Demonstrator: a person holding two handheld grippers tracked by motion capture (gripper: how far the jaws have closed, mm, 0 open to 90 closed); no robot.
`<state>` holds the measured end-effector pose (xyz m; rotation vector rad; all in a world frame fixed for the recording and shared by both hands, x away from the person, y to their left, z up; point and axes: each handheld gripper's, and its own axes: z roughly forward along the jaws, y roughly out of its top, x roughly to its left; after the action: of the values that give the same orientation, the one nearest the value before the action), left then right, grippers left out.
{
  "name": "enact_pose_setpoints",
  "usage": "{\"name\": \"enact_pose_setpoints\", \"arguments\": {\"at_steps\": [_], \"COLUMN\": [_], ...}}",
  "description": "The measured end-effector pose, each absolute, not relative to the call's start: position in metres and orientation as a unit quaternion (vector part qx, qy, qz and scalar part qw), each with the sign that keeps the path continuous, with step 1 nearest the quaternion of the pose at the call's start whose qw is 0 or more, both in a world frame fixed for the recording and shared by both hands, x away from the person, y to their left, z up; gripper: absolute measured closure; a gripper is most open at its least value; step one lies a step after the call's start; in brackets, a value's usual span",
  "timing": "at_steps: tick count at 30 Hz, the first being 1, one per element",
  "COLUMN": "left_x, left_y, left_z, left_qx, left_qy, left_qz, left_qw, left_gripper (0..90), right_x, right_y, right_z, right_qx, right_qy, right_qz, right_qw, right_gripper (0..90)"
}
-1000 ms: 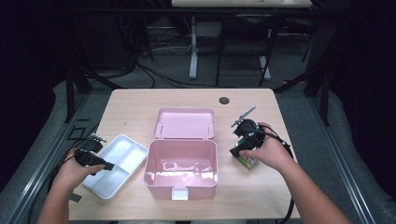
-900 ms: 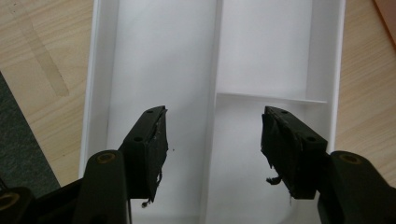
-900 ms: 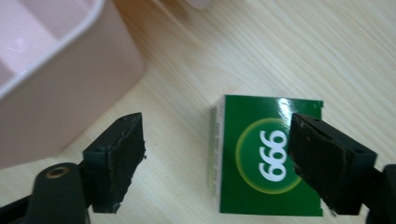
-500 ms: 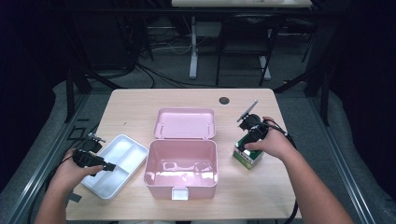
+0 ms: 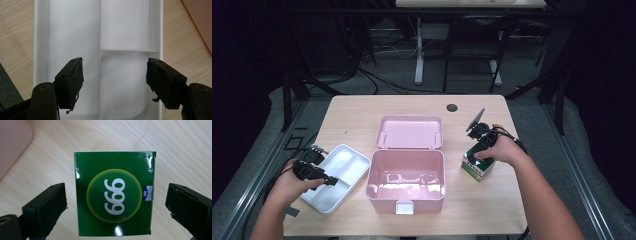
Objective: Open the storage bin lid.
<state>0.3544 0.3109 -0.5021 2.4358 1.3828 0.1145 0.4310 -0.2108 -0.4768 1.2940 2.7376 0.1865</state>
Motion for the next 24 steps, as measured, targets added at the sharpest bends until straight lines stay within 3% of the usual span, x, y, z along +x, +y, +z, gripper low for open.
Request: {"name": "enact_pose_setpoints", "arguments": {"at_steps": [9, 16, 24], "left_x": [0.354, 0.354, 0.353], "left_y": [0.309, 0.309, 0.309], "left_z": [-0.5, -0.499, -0.499], "left_qx": [0.859, 0.859, 0.858], "left_qy": [0.481, 0.481, 0.482], "left_qz": [0.039, 0.037, 0.036], "left_qw": [0.173, 0.17, 0.171], "left_gripper": [29.0, 29.0, 29.1], "right_x": [0.436, 0.437, 0.434], "right_y": [-0.215, -0.216, -0.213], "right_z": [-0.491, -0.49, -0.489], "right_qx": [0.428, 0.43, 0.419], "right_qy": [0.901, 0.901, 0.907], "right_qz": [0.053, 0.05, 0.04], "right_qw": [0.033, 0.016, 0.013], "right_gripper": [5.3, 13.4, 14.2]}}
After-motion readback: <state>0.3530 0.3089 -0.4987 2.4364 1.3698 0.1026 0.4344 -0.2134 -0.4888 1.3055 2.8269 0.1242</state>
